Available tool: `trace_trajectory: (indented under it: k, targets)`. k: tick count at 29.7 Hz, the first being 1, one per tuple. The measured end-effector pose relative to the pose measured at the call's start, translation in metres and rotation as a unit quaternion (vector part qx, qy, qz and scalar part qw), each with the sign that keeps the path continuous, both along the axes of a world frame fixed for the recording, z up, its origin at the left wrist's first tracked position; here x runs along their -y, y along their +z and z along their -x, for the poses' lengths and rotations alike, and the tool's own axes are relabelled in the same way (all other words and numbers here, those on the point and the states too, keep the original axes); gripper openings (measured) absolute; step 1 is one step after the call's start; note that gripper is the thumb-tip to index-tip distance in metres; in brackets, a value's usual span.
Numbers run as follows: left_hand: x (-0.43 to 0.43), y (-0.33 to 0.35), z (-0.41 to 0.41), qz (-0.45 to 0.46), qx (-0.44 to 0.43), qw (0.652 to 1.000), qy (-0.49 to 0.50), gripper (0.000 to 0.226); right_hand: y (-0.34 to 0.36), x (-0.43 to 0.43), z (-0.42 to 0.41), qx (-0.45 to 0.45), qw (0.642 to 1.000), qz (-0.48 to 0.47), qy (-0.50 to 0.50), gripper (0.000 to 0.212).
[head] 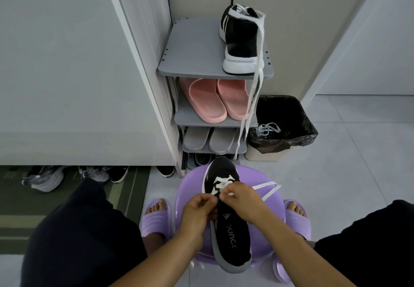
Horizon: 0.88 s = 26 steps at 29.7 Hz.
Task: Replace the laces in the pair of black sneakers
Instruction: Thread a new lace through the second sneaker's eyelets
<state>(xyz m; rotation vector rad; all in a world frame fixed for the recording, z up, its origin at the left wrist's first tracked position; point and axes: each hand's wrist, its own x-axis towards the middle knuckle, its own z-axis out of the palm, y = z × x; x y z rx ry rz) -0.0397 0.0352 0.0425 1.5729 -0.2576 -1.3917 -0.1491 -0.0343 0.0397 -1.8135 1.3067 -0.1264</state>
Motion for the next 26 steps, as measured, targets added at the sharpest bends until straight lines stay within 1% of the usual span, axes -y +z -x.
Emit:
trace_trajectory:
  k: [1,2,4,5,6,10,13,15,17,18,19,20,21,22,23,24,25,26]
  targets:
    - [0.002,0.001,-0.001,-0.003,-0.007,1.0,0.004,0.02,0.001,0.001,0.001,0.005,1.0,-0.008,-0.008,0.02]
    - [0.004,0.002,-0.004,-0.002,-0.015,1.0,0.014,0.02,0.001,0.003,0.004,0.003,1.0,-0.006,-0.017,0.029]
    - [0.009,0.006,-0.012,0.009,-0.034,0.998,0.052,0.019,0.0,0.005,0.015,-0.03,0.999,0.027,-0.034,0.062]
    - [0.012,0.009,-0.018,0.015,-0.039,0.997,0.072,0.018,0.0,0.003,0.02,-0.038,0.997,0.04,-0.046,0.071]
    - [0.015,0.012,-0.025,0.02,-0.041,0.995,0.091,0.017,-0.001,0.0,0.023,-0.038,0.996,0.047,-0.058,0.074]
    - [0.025,0.021,-0.054,0.047,-0.038,0.983,0.171,0.02,-0.01,-0.021,0.024,-0.044,0.988,0.114,-0.096,0.08]
    - [0.03,0.027,-0.077,0.051,-0.038,0.972,0.228,0.02,-0.016,-0.031,0.023,-0.021,0.98,0.15,-0.125,0.072]
    - [0.033,0.032,-0.105,0.09,-0.043,0.948,0.303,0.024,-0.016,-0.035,0.023,0.015,0.979,0.131,-0.157,0.066]
    - [0.032,0.041,-0.142,0.139,-0.046,0.907,0.396,0.028,-0.016,-0.036,0.027,0.042,0.973,0.097,-0.207,0.063]
    - [0.029,0.044,-0.159,0.154,-0.038,0.889,0.429,0.03,-0.017,-0.036,0.029,0.053,0.967,0.092,-0.232,0.061]
    - [0.026,0.047,-0.17,0.152,-0.006,0.885,0.44,0.031,-0.018,-0.036,0.031,0.062,0.962,0.093,-0.25,0.059]
    - [0.024,0.047,-0.174,0.132,0.06,0.894,0.424,0.03,-0.019,-0.036,0.032,0.068,0.959,0.098,-0.256,0.058]
    - [0.023,0.047,-0.169,0.1,0.154,0.909,0.374,0.029,-0.019,-0.037,0.031,0.074,0.96,0.099,-0.252,0.059]
    - [0.023,0.042,-0.158,0.075,0.256,0.918,0.293,0.027,-0.02,-0.038,0.03,0.081,0.961,0.092,-0.248,0.061]
    - [0.024,0.037,-0.14,0.068,0.343,0.92,0.179,0.026,-0.02,-0.038,0.028,0.093,0.96,0.077,-0.251,0.064]
    - [0.023,0.03,-0.117,0.08,0.401,0.912,0.039,0.023,-0.021,-0.039,0.027,0.11,0.957,0.059,-0.263,0.067]
    - [0.021,0.021,-0.093,0.105,0.424,0.894,-0.101,0.018,-0.023,-0.039,0.025,0.126,0.951,0.043,-0.28,0.07]
    - [0.018,0.011,-0.071,0.13,0.424,0.87,-0.217,0.015,-0.024,-0.04,0.024,0.139,0.945,0.029,-0.296,0.071]
